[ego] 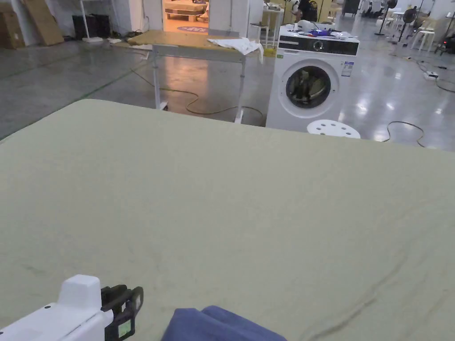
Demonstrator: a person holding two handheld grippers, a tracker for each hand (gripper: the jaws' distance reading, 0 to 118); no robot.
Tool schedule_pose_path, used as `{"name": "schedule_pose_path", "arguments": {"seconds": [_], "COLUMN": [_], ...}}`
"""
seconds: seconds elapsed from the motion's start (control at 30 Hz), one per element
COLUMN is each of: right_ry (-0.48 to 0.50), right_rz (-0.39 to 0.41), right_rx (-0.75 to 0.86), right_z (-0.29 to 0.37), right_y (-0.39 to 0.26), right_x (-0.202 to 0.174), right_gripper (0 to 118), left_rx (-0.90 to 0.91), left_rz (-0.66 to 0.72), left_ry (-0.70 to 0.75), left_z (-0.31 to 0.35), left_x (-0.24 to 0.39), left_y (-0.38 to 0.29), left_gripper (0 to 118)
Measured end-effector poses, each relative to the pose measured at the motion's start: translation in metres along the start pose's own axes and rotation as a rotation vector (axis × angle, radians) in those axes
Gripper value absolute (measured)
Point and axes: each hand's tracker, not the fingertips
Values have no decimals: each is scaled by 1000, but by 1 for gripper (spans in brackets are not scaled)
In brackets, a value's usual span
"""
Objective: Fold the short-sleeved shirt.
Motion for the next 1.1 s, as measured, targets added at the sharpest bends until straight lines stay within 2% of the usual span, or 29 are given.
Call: {"name": "schedule_pose_path", "arguments": {"seconds": [0.07,0.1,0.13,0.17,0.23,0.37,0.5,0.53,0.6,0.63,0.67,0.73,0.8,0.9,0.97,1.1], "right_ry": [-8,-10,-8,-7,-4,5,14,17,25,26,26,36,42,55,63,30], "right_rz": [9,0,-11,-16,-23,-31,-41,-46,-53,-53,-50,-50,-44,-42,-55,-65], "right_rx": [-2,-4,-3,-3,-2,2,3,2,3,4,6,10,18,22,37,116], "right_z": [-1,0,-1,-1,0,0,1,2,2,2,2,1,0,4,9,18], "right_y": [1,2,1,1,0,-1,-2,-1,-2,-3,-4,-6,-6,0,10,44], "right_x": [-2,-2,-1,0,2,4,7,8,11,11,12,14,13,14,18,38], "right_gripper": [0,0,0,0,0,0,0,0,0,0,0,0,0,0,0,0], "left_rx": [-106,-145,-195,-226,-293,-508,-569,-574,-594,-604,-599,-582,-575,-551,-539,-494], "left_rz": [61,108,139,194,293,399,526,560,588,562,510,538,563,571,591,543], "left_ry": [-112,-179,-253,-323,-443,-562,-750,-765,-750,-704,-672,-698,-696,-699,-717,-698], "left_z": [-9,-15,-23,-28,-46,-88,-116,-122,-132,-134,-135,-130,-126,-117,-108,-84], "left_x": [-13,-20,-29,-36,-50,-55,-52,-52,-50,-47,-46,-46,-46,-46,-47,-62], "left_y": [0,-1,-2,-4,-9,-24,-33,-34,-40,-41,-43,-46,-45,-40,-32,-1], "left_gripper": [62,81,92,96,97,97,91,81,52,45,44,42,32,26,25,25]}}
